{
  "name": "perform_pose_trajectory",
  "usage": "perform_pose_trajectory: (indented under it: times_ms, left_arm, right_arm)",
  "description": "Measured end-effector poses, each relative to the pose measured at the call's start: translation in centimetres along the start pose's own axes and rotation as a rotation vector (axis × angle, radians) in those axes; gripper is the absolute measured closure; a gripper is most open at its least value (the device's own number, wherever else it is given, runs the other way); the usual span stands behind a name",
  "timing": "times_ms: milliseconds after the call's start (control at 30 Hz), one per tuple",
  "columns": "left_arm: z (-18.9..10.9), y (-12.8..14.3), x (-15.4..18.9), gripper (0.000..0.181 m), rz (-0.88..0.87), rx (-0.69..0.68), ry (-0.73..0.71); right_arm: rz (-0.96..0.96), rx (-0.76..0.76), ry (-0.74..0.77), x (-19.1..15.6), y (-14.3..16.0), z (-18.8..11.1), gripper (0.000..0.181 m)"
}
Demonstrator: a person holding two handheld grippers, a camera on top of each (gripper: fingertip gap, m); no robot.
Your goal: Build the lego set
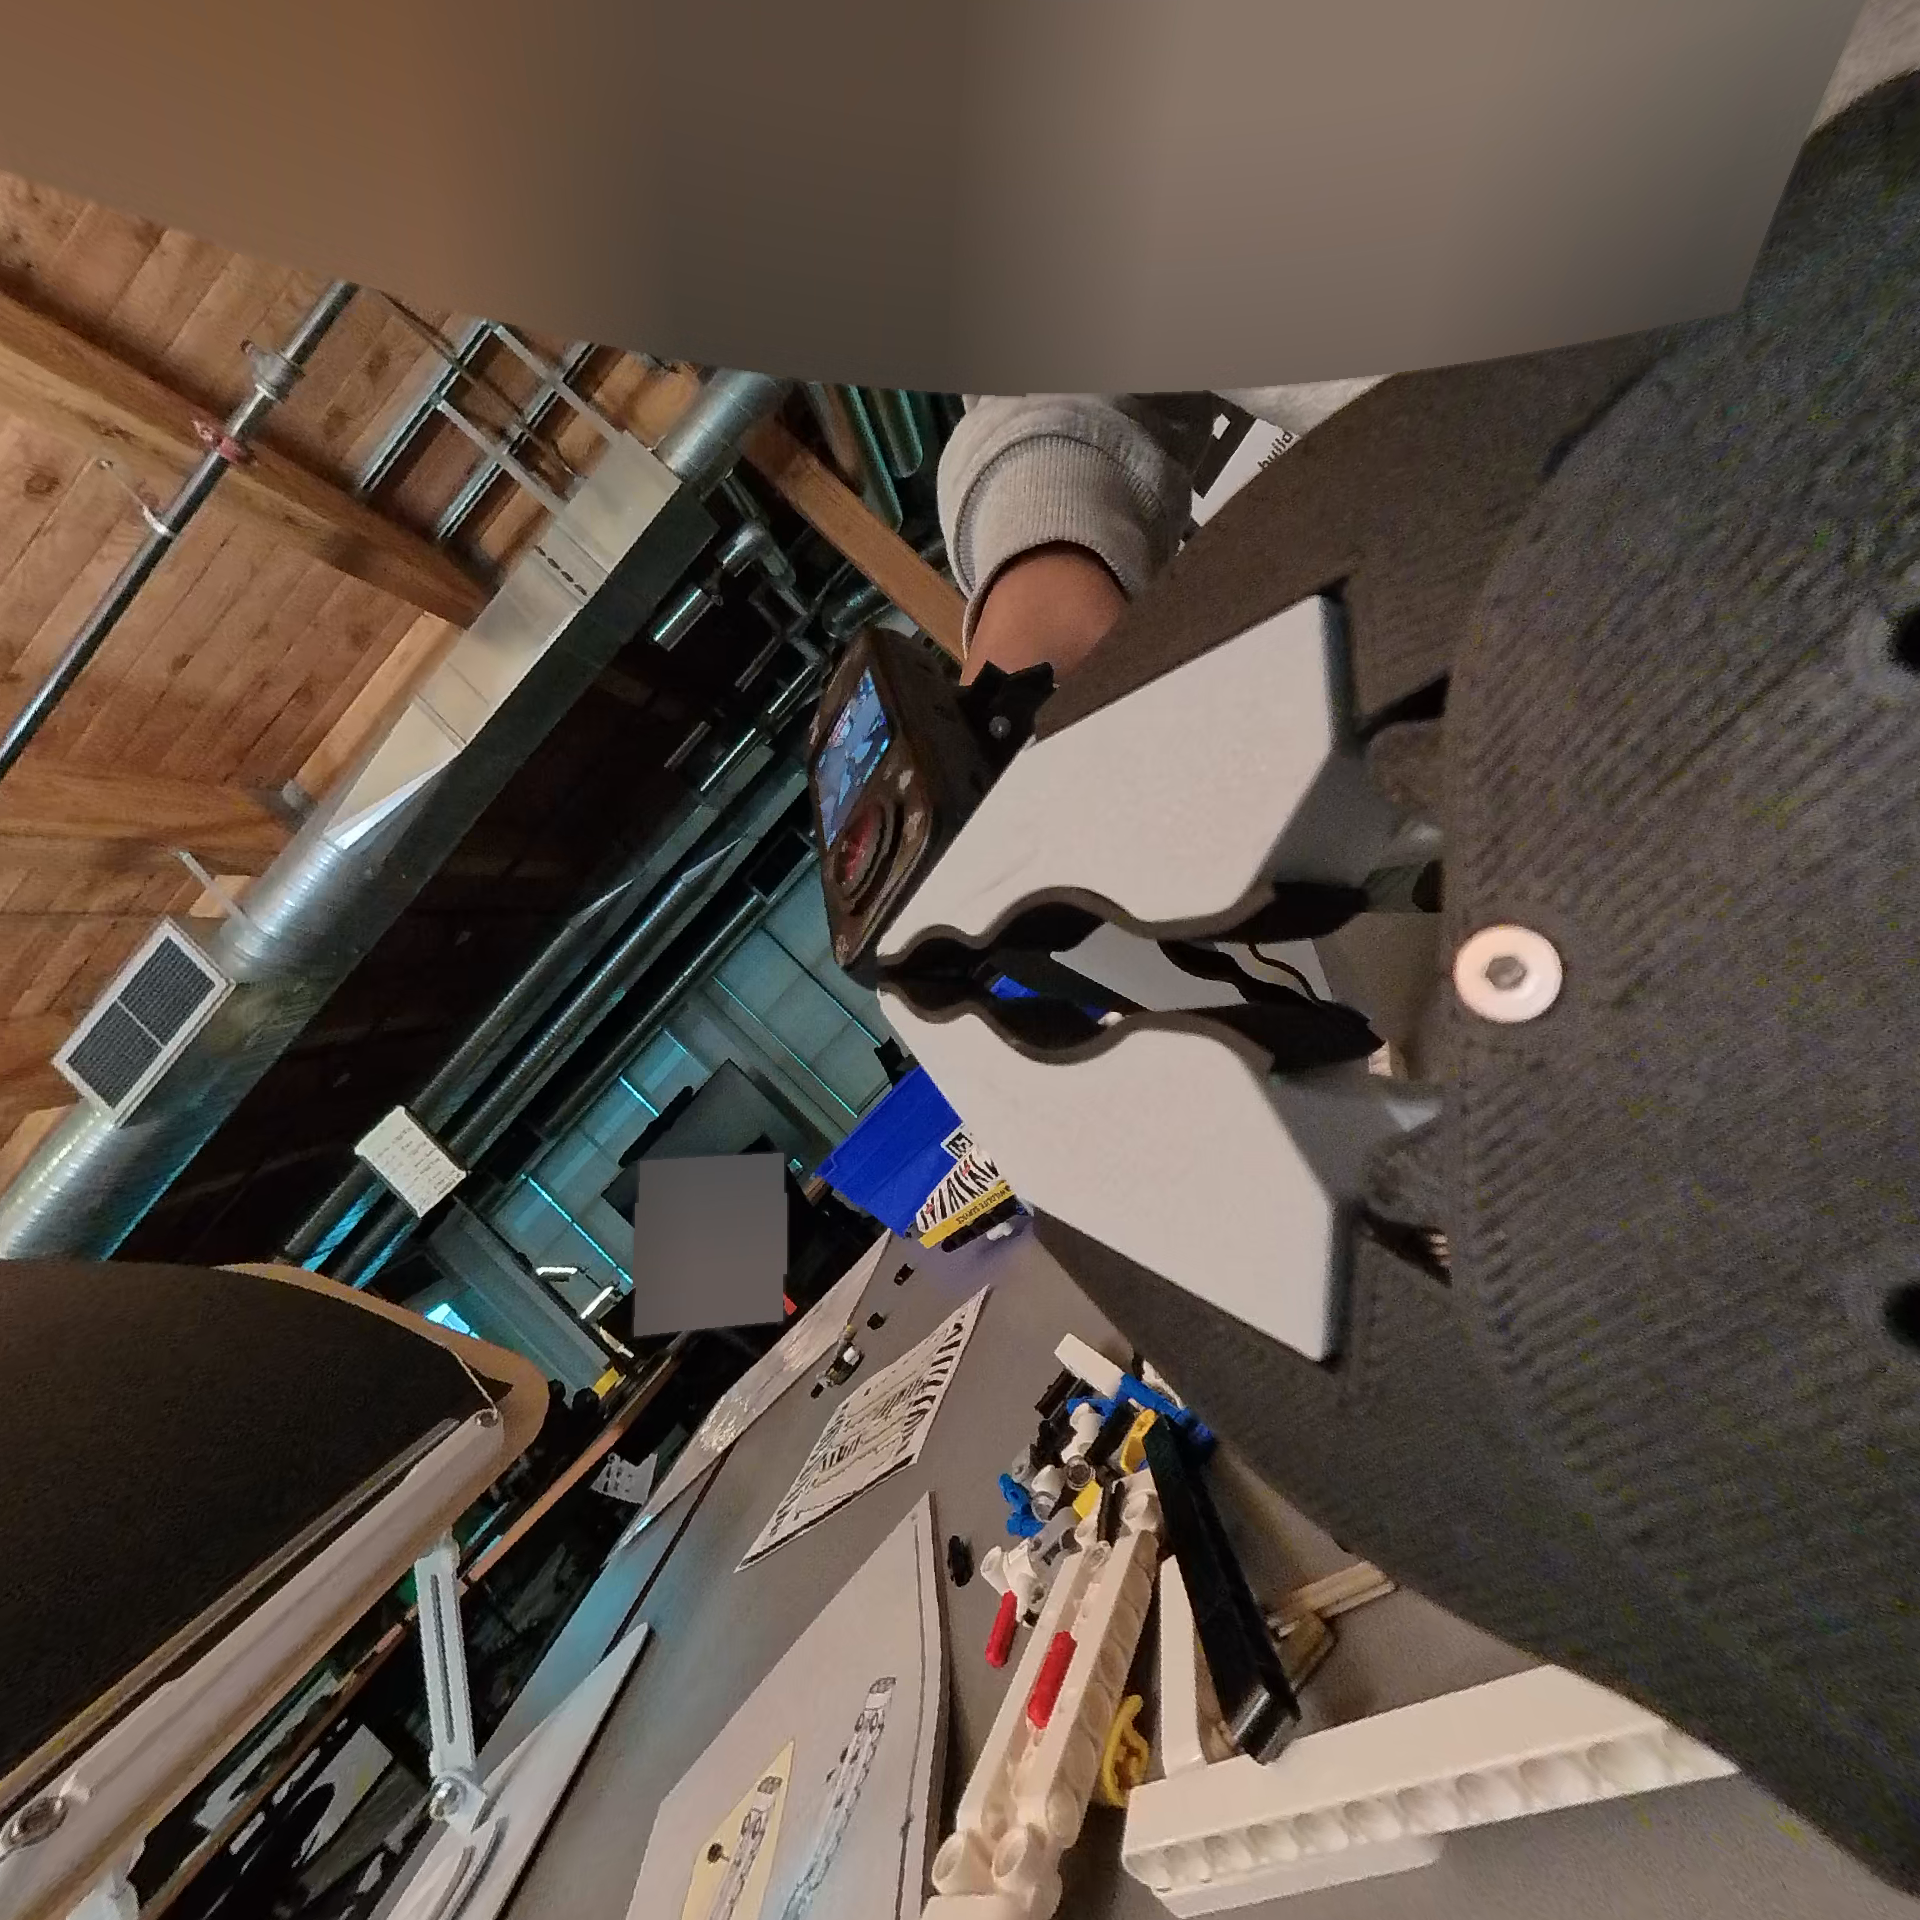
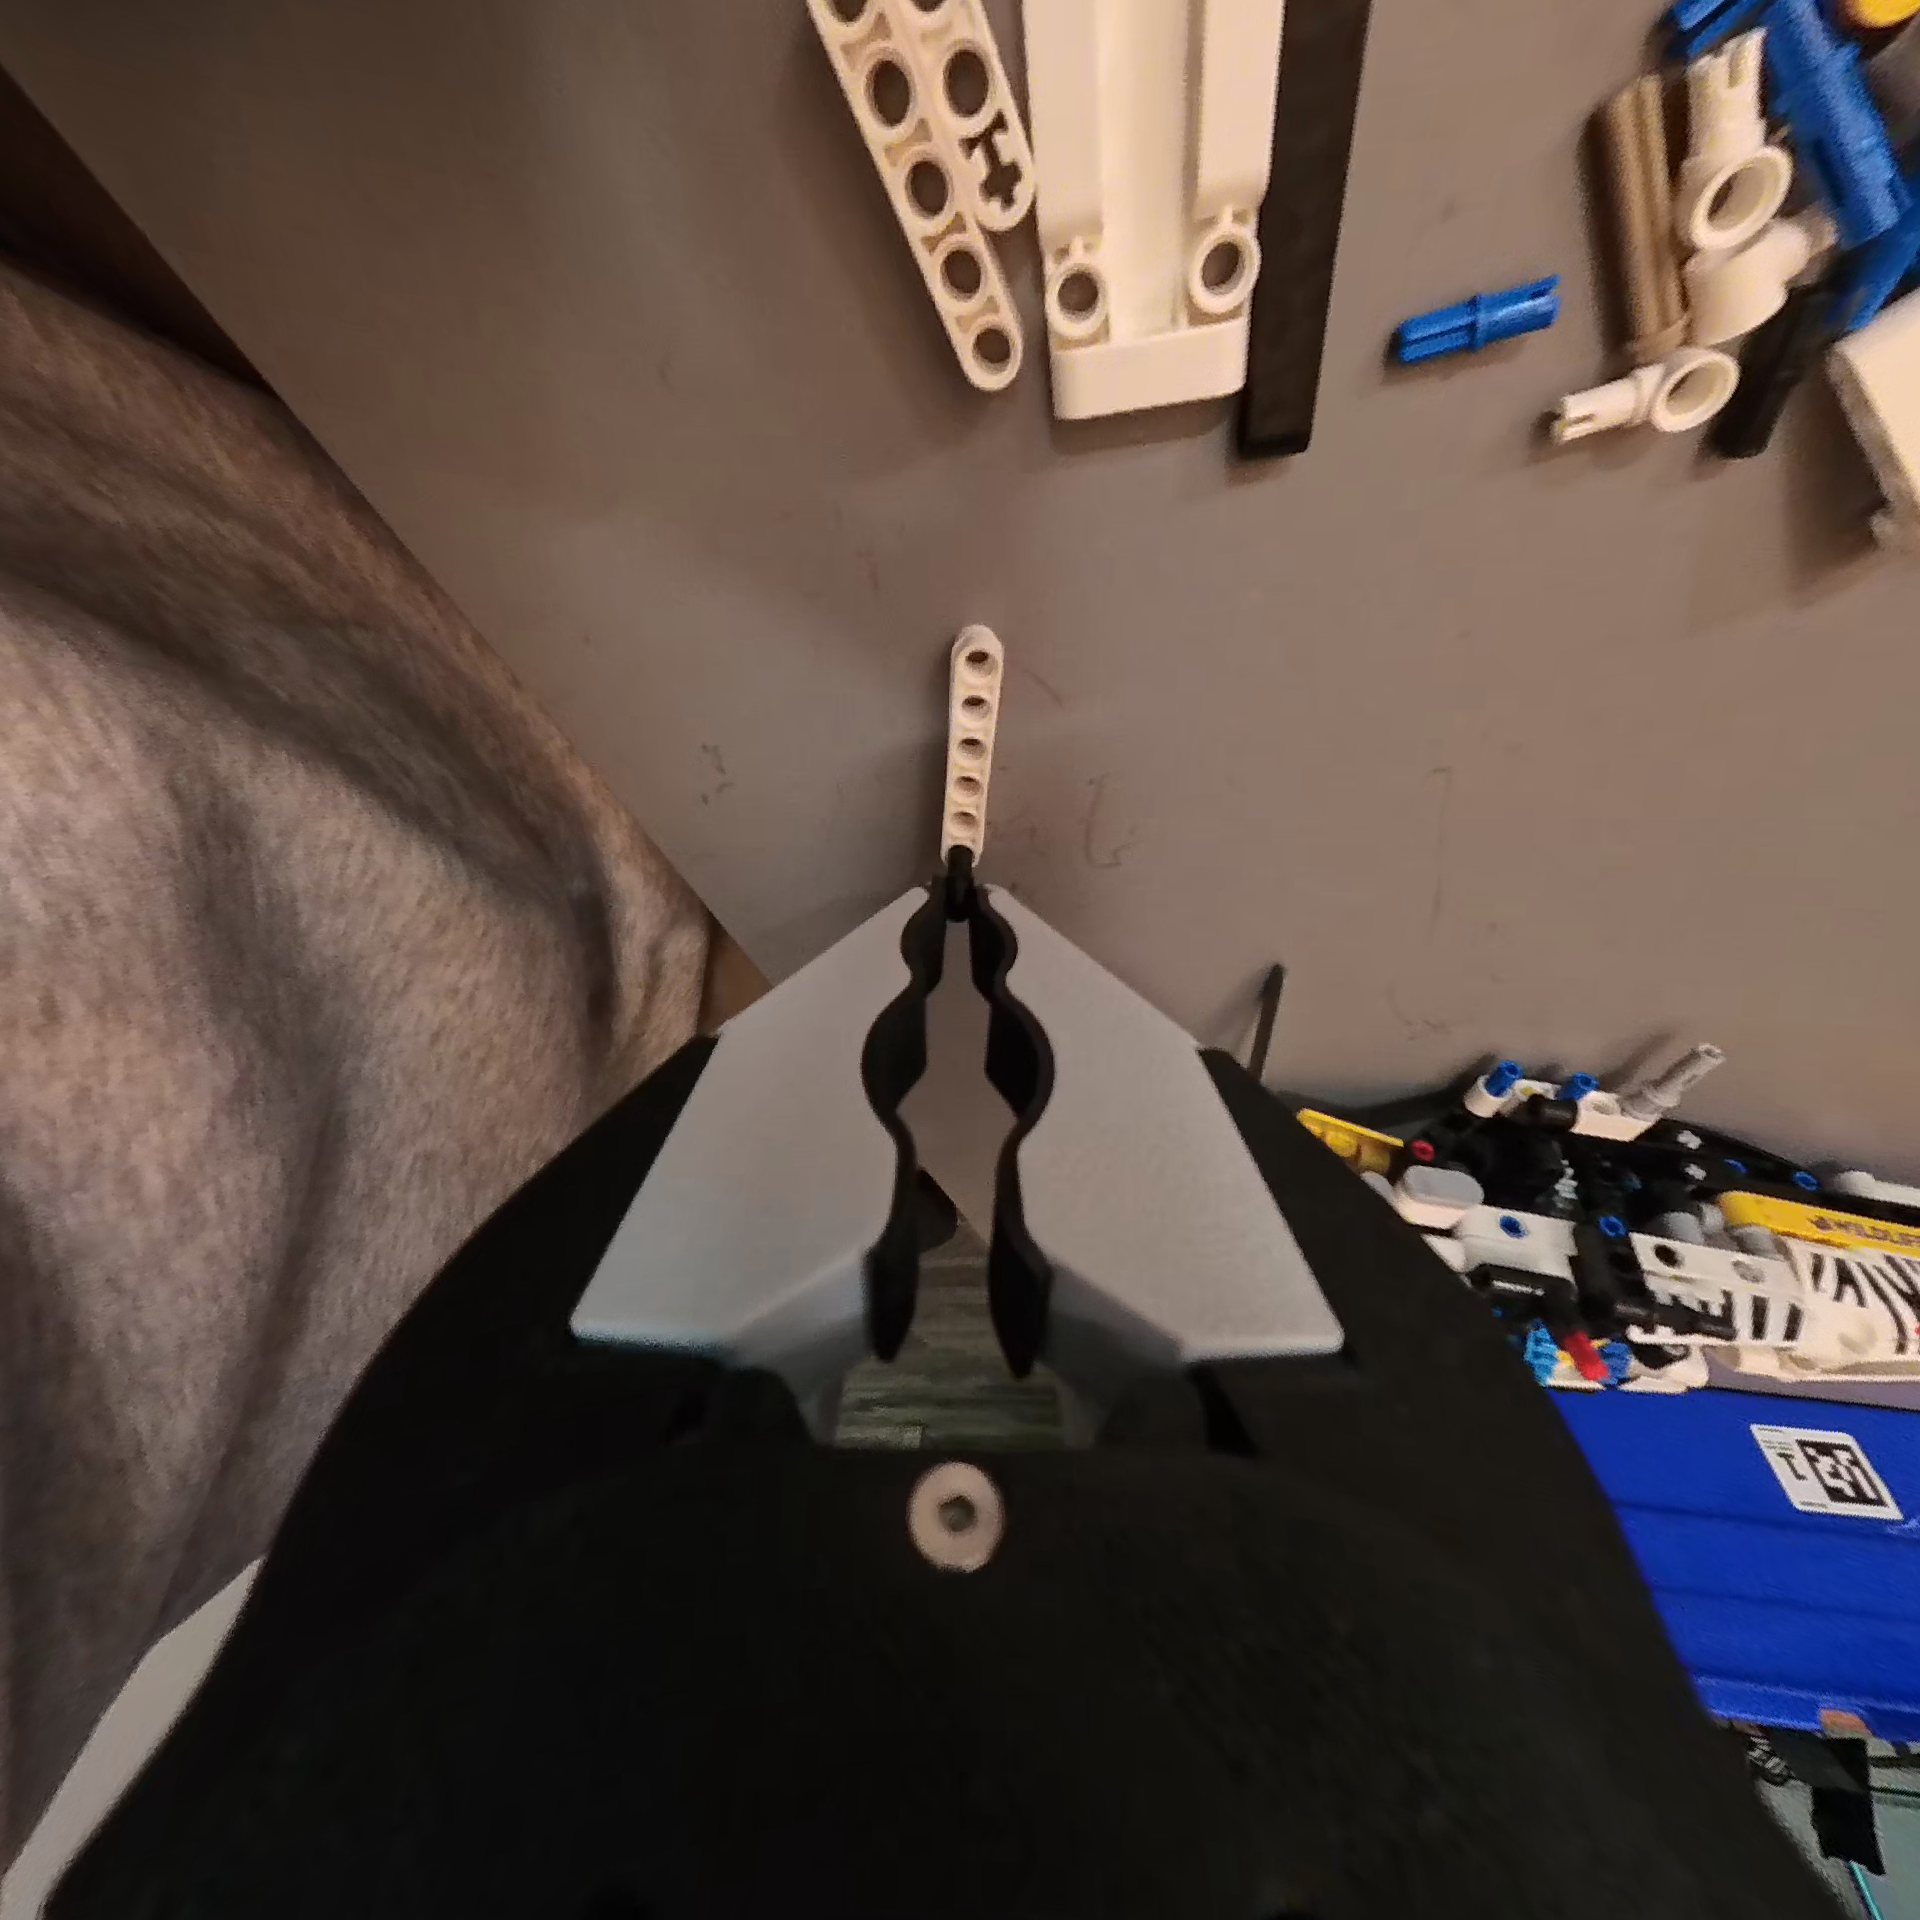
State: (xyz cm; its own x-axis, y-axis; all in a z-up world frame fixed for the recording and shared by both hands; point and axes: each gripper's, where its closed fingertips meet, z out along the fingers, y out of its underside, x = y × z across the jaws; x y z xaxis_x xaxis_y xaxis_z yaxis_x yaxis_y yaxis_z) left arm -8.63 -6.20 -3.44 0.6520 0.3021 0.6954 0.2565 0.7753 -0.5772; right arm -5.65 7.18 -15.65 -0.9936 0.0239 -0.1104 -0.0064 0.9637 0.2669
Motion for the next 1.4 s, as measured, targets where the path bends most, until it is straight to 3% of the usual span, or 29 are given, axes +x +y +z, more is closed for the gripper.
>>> perform_pose_trajectory:
  times_ms: [33,1400]
  left_arm:
    - [-0.01,-0.01,-0.01,0.181,0.000,0.001,0.000]
    - [-0.13,-0.30,-0.32,0.181,0.001,0.019,-0.024]
  right_arm:
    - [0.003,0.000,-0.003,0.00,0.00,-0.01,0.179]
    - [0.001,-0.005,0.011,0.16,0.34,0.16,0.179]
